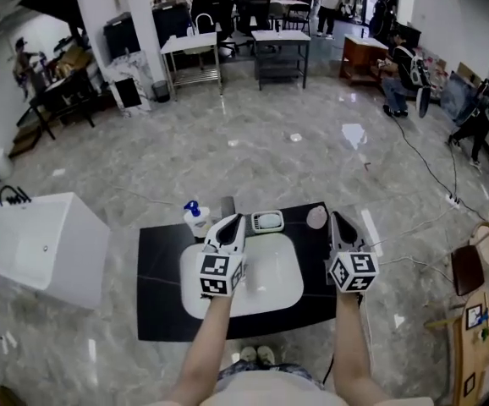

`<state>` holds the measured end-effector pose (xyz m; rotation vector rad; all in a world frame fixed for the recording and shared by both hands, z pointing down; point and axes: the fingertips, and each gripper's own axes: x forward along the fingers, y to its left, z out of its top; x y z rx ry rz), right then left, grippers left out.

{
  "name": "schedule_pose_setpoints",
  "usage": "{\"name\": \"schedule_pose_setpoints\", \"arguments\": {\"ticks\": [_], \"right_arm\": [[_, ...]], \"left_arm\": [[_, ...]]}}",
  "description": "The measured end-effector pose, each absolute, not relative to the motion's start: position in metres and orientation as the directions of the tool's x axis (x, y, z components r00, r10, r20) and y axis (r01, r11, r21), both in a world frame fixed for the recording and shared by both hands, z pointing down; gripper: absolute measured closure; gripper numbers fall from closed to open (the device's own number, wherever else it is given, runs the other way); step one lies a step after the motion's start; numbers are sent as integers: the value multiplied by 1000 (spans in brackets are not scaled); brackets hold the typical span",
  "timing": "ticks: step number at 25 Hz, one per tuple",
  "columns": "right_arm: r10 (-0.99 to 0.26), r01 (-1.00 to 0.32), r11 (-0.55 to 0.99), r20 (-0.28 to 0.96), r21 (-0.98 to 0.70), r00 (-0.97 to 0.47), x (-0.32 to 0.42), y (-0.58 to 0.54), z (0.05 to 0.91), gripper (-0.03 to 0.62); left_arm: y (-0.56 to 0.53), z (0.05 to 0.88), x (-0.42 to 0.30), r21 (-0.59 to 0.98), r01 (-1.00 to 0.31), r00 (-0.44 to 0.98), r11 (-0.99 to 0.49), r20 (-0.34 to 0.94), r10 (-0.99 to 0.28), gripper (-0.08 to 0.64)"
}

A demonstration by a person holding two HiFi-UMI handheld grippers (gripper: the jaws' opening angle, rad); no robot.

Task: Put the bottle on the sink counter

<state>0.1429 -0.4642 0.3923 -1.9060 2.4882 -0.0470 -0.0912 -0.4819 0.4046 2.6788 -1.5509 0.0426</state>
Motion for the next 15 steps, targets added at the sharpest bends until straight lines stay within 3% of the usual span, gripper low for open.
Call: {"name": "schedule_pose_setpoints", "arguments": {"ticks": [8,15], "right_arm": [[-945,-945,327,-12,-32,-327,93,-447,382,577],[-930,-929,367,-7,-43,-367,71,-440,389,577]], "left_arm": [[-430,398,-205,30,-944,328,-327,27,-944,532],[-401,405,-256,56,-974,219,-217,15,-976,532]]}}
